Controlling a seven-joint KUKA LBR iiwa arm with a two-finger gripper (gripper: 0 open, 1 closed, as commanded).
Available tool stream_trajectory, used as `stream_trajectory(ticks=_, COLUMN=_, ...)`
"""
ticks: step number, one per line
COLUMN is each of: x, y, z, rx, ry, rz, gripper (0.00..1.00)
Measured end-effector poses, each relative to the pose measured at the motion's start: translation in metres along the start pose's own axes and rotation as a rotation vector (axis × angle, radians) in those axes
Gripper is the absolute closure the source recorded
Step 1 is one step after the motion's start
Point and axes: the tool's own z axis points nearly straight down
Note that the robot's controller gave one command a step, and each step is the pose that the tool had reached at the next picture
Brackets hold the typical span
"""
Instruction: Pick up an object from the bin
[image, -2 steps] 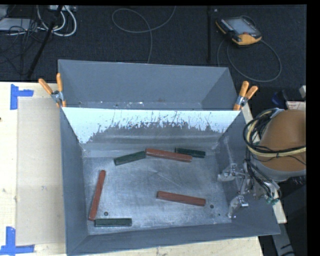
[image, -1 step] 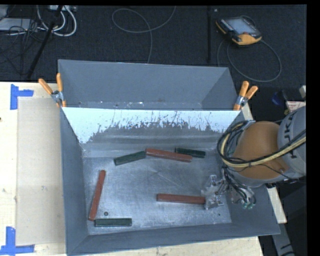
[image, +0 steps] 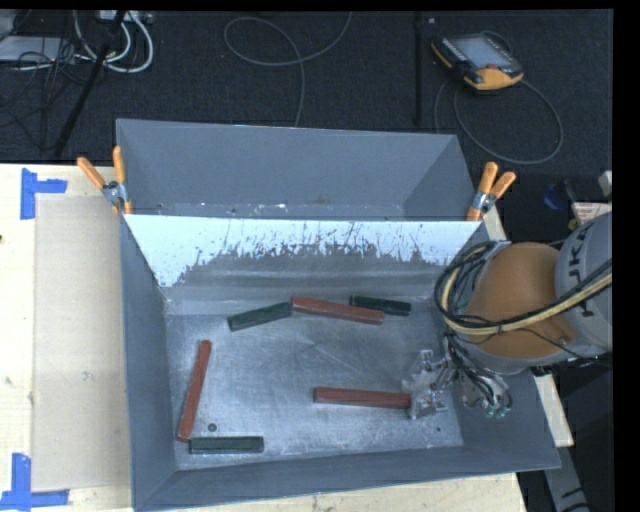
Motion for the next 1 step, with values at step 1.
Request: stream_trajectory(ticks=1, x=-0.0103, y=0.0087, z=-0.1386, rx=-0.001, ry=0.006, rz=-0.025, gripper=1.00)
